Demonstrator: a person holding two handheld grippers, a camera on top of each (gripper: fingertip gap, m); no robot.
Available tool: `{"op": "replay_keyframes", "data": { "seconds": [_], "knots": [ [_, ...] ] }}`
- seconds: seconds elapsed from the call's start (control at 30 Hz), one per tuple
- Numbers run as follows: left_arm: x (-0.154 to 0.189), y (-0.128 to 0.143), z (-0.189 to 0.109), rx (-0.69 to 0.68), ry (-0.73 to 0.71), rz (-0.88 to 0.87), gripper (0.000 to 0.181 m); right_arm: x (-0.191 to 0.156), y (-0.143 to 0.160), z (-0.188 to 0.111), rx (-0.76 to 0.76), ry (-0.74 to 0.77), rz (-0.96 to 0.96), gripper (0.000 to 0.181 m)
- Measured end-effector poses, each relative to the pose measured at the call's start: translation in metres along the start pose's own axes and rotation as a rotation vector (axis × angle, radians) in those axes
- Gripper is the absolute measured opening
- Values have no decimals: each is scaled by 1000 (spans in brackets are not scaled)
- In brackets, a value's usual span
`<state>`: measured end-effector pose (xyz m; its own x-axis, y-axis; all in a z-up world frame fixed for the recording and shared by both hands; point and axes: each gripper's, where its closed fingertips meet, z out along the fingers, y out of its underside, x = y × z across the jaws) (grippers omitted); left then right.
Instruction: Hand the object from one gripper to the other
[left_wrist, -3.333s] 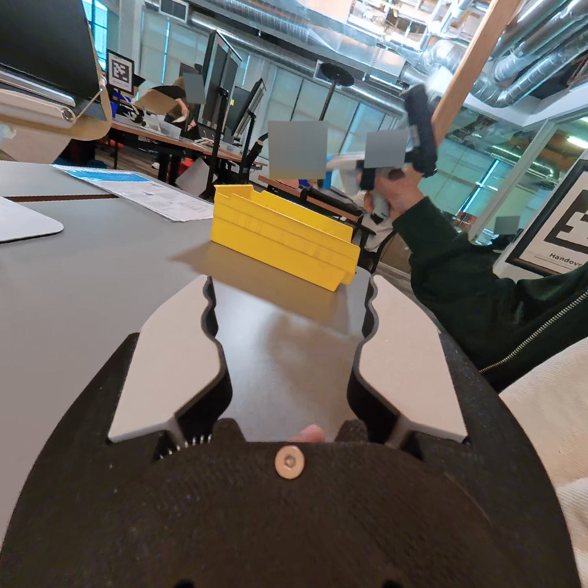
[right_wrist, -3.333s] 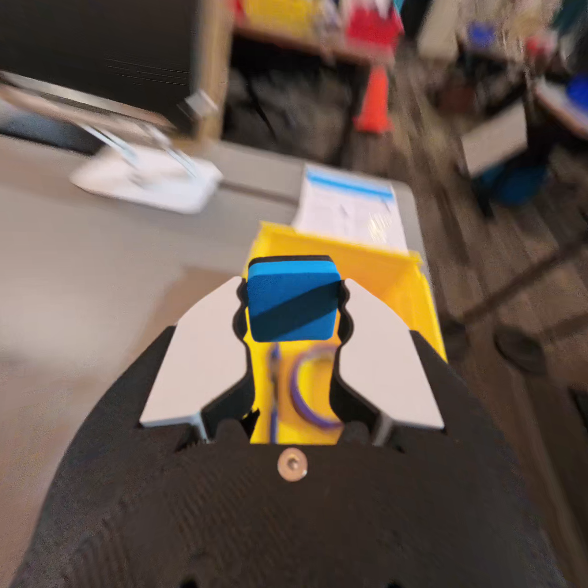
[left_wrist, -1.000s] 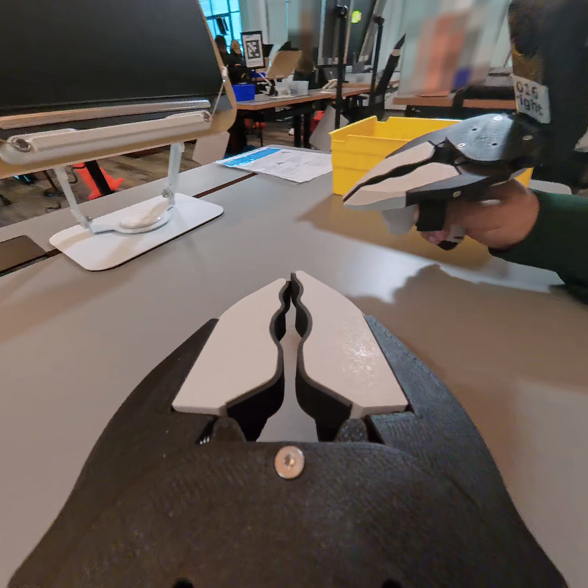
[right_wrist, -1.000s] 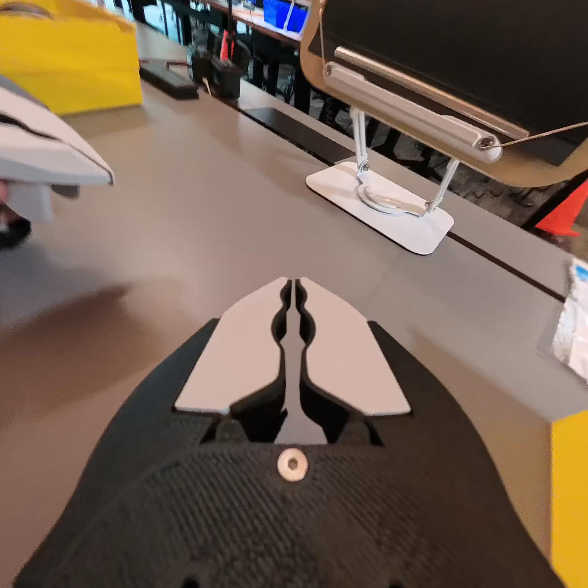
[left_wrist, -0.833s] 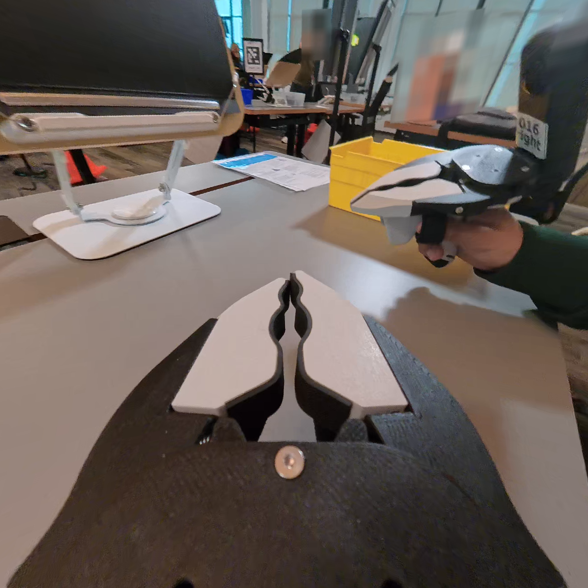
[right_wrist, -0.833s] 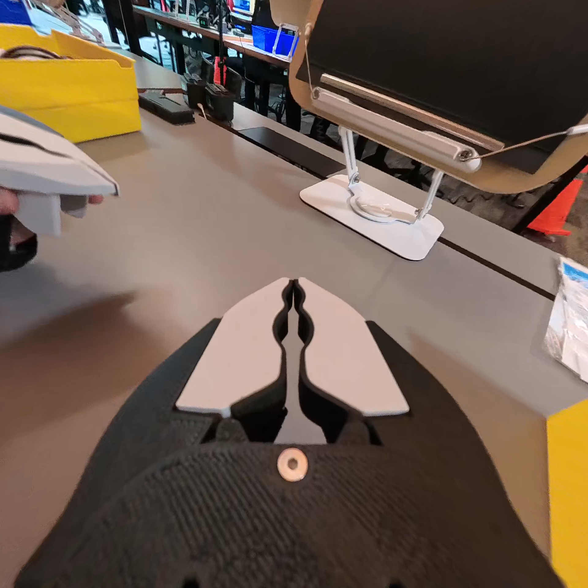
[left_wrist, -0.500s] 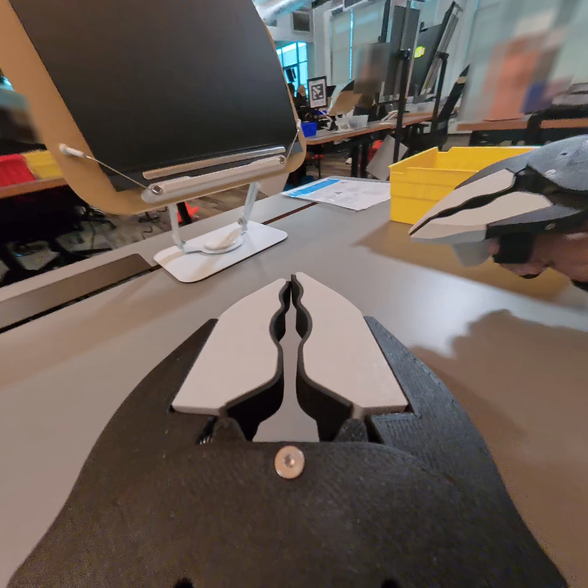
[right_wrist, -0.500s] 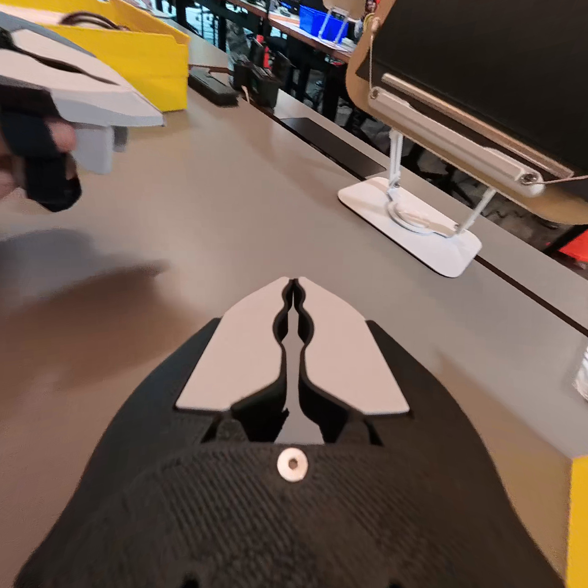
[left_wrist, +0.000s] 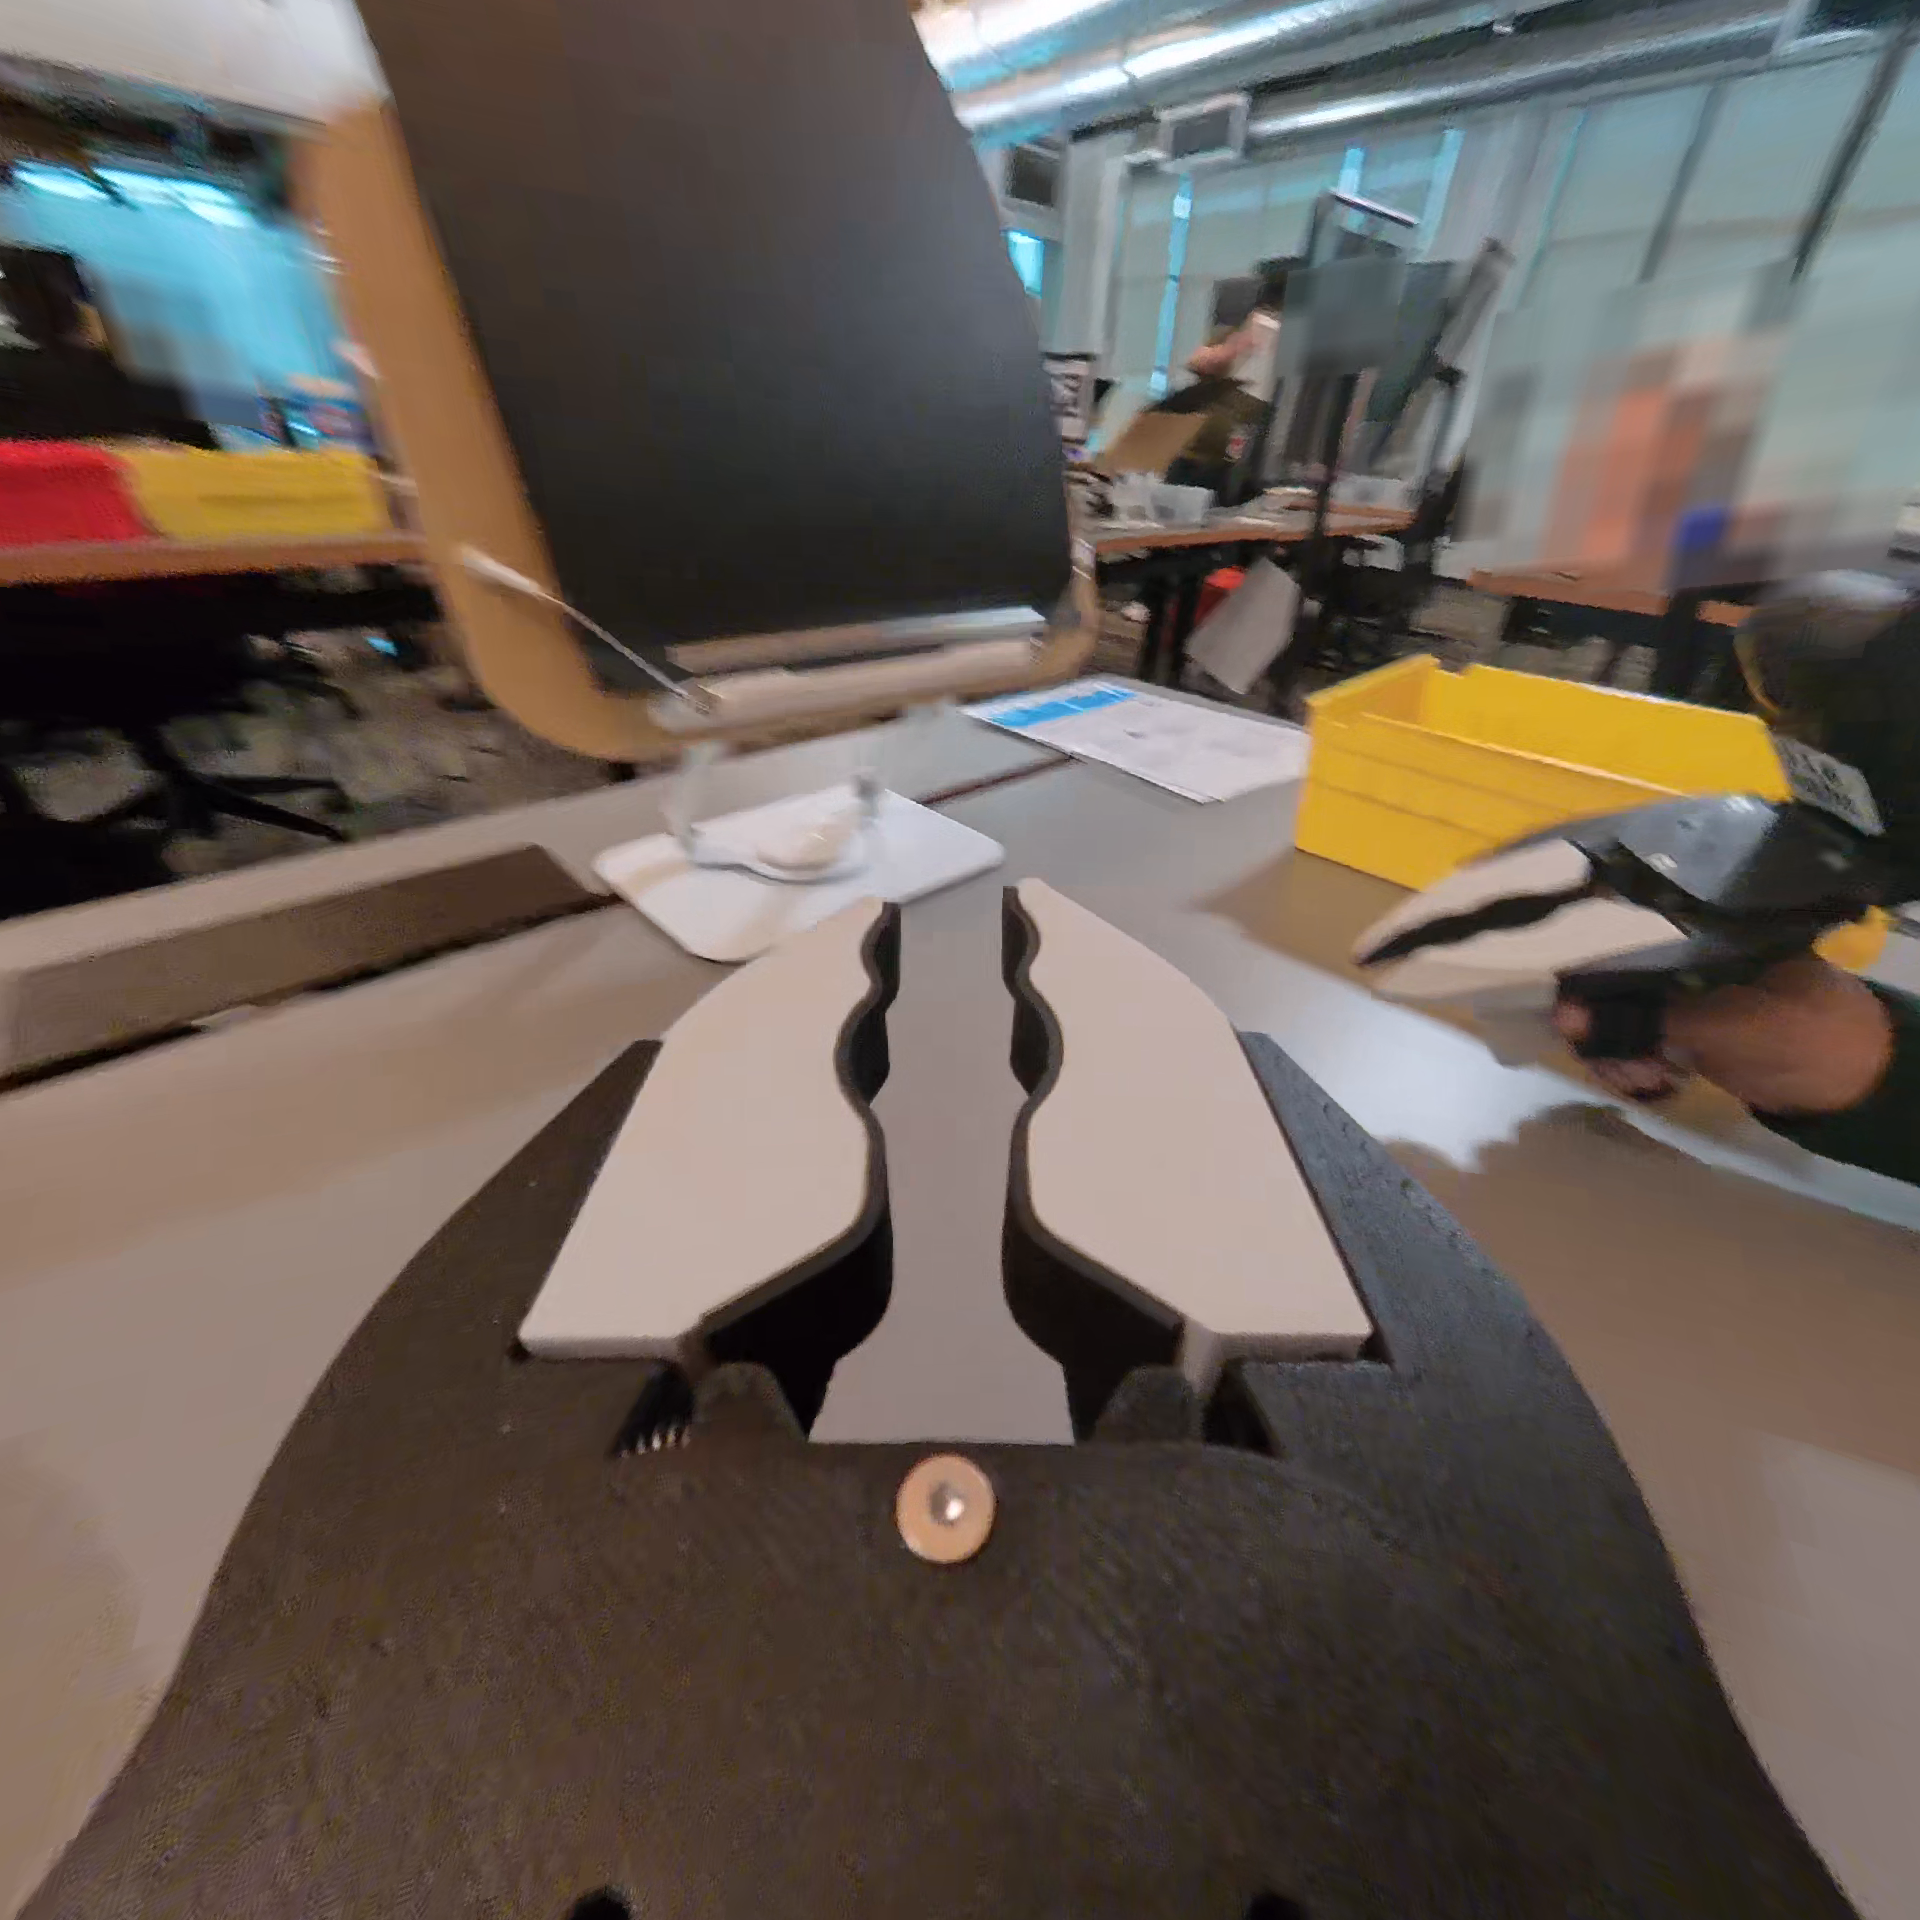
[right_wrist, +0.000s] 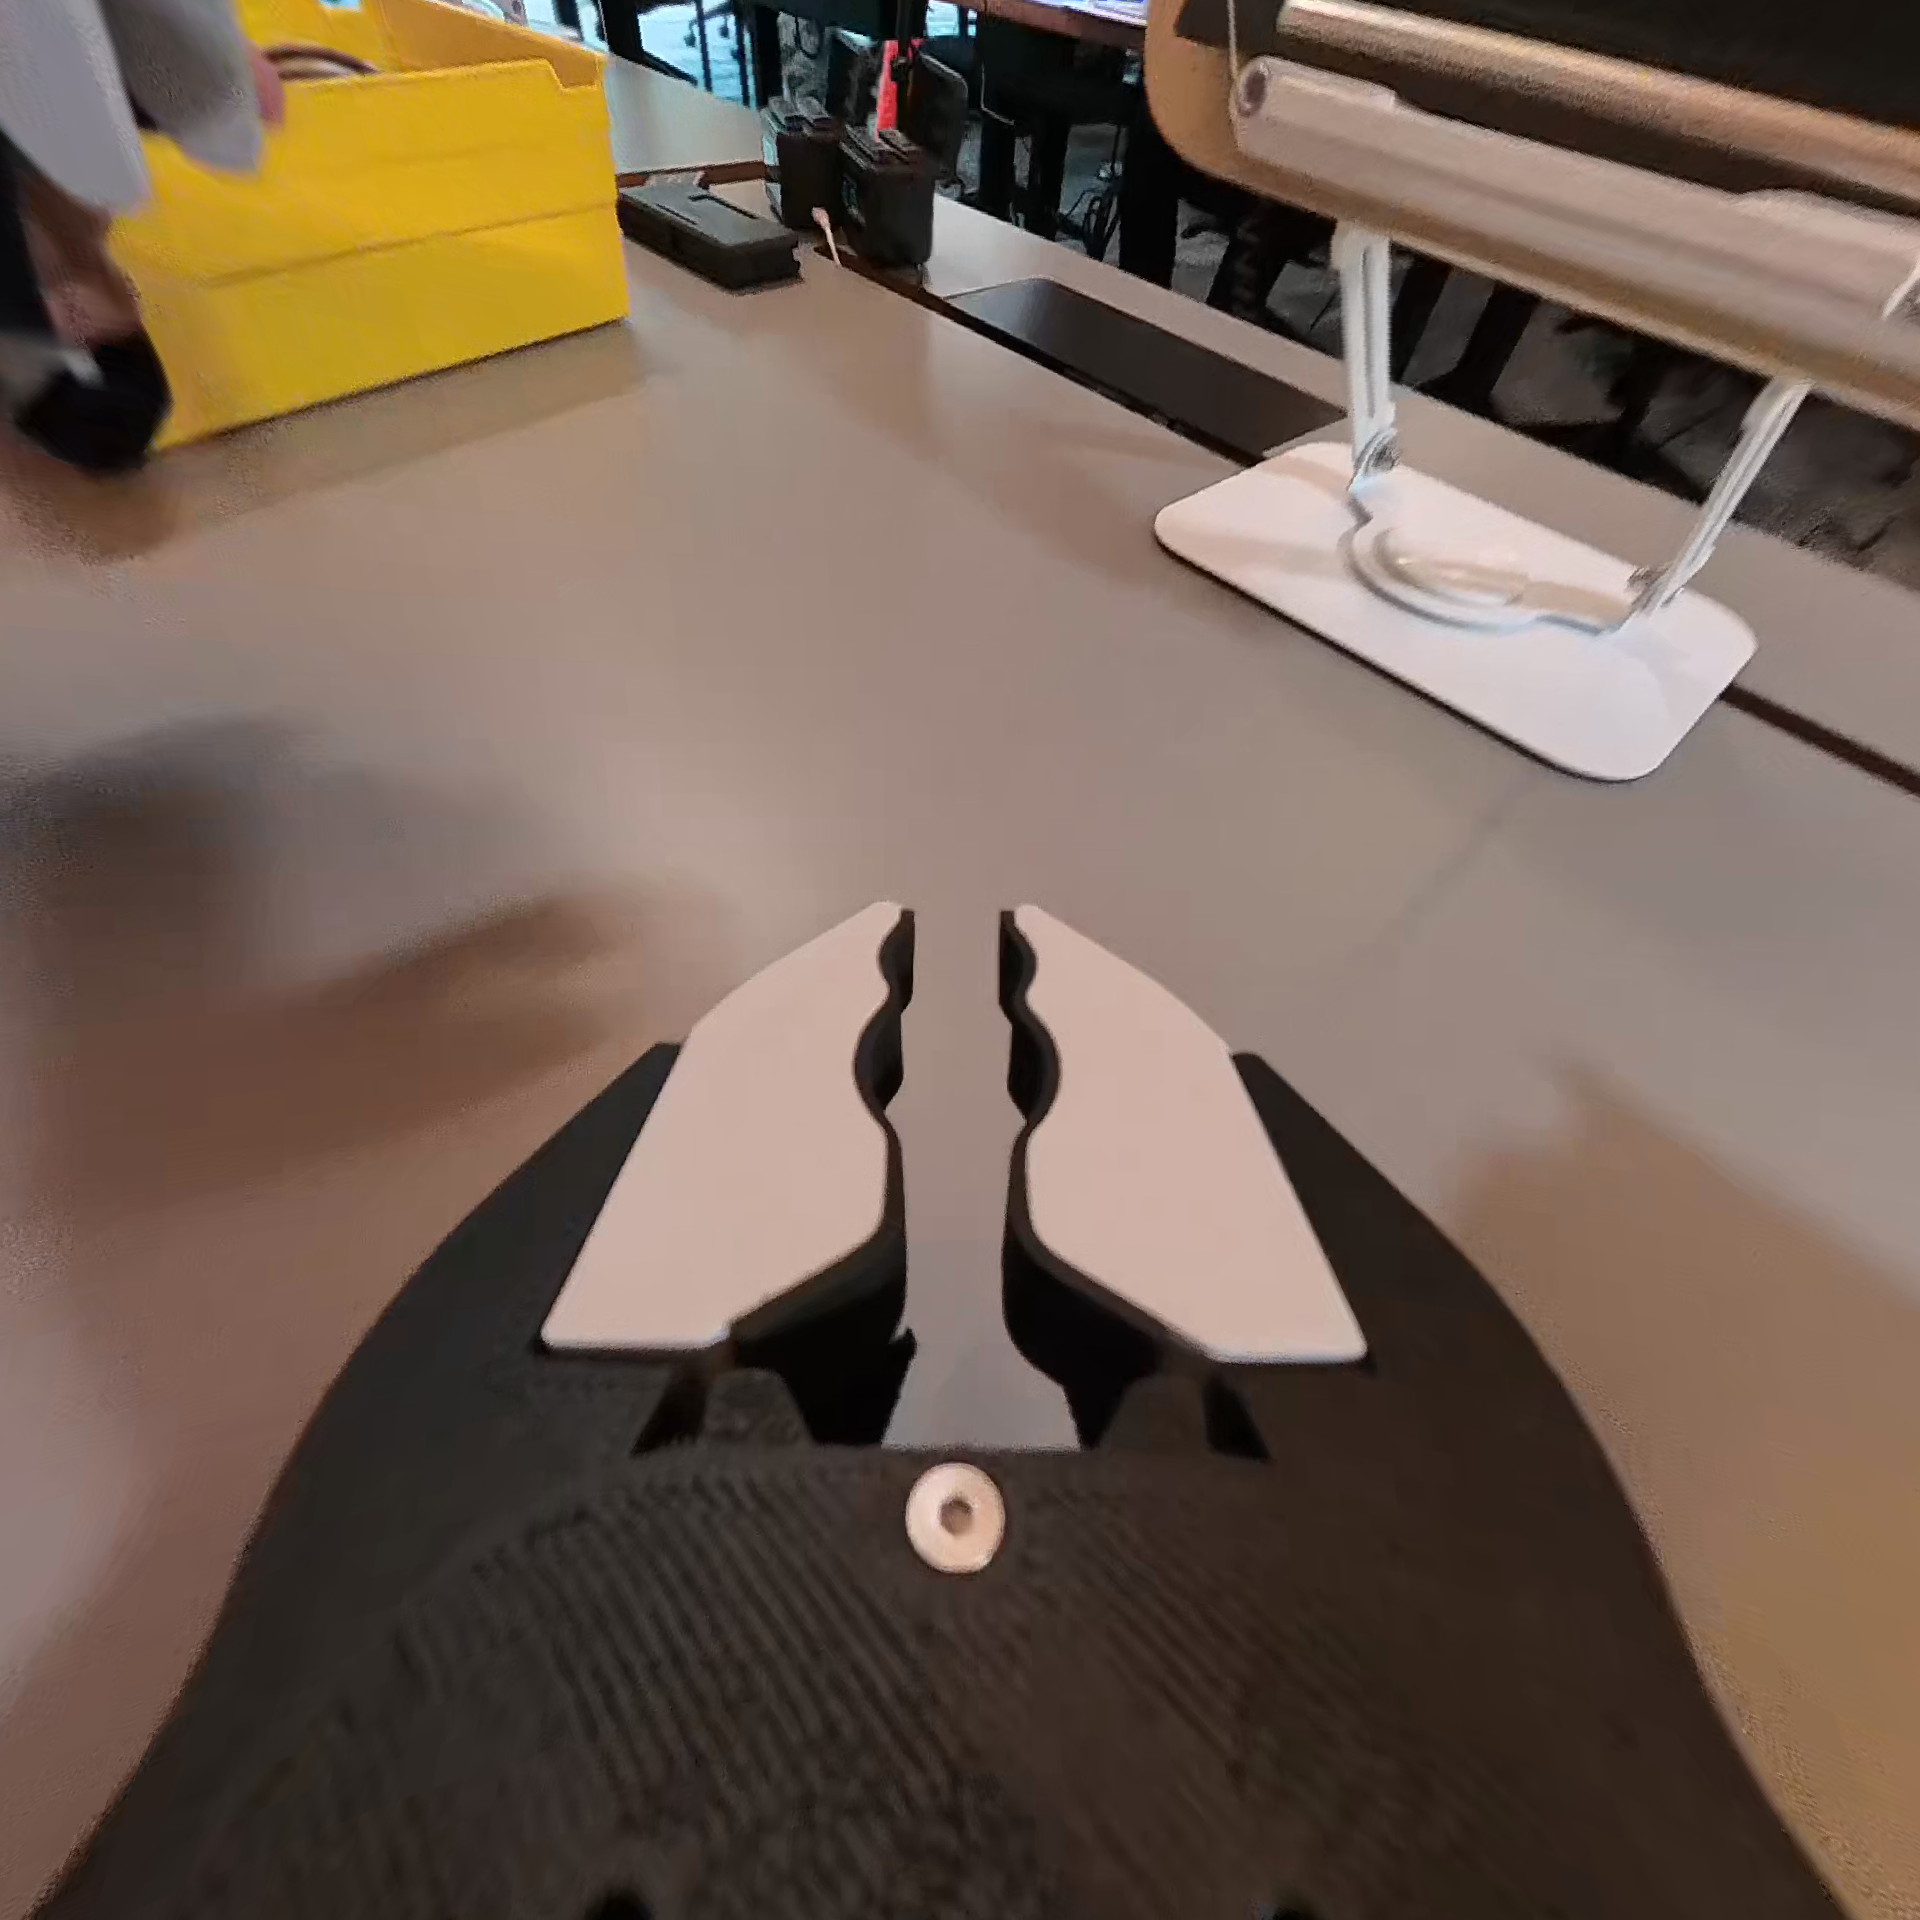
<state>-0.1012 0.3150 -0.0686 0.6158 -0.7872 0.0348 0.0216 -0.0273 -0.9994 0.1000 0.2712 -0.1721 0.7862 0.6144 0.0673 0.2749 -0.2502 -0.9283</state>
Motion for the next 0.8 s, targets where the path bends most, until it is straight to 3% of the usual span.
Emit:
{"op": "replay_keyframes", "data": {
  "seconds": [0.07, 0.13, 0.23, 0.33, 0.5, 0.8],
  "knots": [
    [-45, -33, -31, 24, -137, 3, 21, 1, 2, 1, 10, -29, 68, 16],
    [-89, -45, -67, -46, -248, -58, 26, 3, 1, 1, 30, -60, 142, 16],
    [-146, -20, -130, -270, -385, -208, 30, 4, 2, 2, 37, -109, 244, 15],
    [-189, 10, -185, -329, -533, -353, 32, 7, 1, 3, 41, -120, 287, 15],
    [-204, 62, -225, -546, -606, -448, 33, 2, -1, 11, 33, -135, 284, 15],
    [-187, 99, -224, -777, -577, -399, 43, -9, -2, 22, 6, -163, 232, 14]
  ]
}}
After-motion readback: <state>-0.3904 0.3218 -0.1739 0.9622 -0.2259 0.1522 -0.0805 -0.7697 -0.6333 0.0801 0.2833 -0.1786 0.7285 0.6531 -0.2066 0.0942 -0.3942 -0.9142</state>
